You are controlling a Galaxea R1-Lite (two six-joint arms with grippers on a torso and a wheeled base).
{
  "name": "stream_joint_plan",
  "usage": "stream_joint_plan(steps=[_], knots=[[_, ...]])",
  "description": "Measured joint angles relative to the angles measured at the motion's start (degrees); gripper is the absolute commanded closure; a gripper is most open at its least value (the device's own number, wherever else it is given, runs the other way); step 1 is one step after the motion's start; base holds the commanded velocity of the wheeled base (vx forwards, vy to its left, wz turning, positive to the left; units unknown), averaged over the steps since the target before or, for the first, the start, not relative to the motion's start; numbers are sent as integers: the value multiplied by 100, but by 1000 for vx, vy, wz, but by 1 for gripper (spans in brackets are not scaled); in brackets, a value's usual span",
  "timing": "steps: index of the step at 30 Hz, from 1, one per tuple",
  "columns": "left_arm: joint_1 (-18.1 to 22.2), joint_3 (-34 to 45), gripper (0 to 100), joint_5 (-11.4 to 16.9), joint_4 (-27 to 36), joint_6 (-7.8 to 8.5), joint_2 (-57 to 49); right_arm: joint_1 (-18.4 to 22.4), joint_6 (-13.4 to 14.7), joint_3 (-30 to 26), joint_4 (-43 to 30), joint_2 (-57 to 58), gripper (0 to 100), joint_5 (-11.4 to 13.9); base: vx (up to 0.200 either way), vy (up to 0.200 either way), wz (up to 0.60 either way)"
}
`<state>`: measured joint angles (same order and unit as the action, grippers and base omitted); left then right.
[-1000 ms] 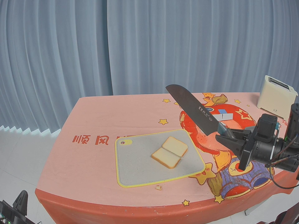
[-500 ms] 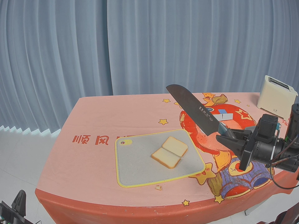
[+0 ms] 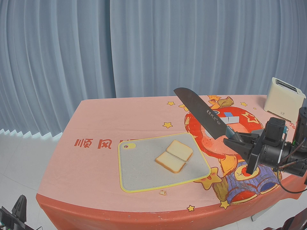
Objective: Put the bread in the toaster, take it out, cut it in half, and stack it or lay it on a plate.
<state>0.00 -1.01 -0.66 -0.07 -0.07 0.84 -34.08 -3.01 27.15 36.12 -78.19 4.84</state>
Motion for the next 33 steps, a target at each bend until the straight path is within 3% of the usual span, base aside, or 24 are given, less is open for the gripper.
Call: stream_joint_plan(steps=[33], knots=[[0,0,100,0,0,0,9,597,-29,22,0,-9,100,17,0,0,0]])
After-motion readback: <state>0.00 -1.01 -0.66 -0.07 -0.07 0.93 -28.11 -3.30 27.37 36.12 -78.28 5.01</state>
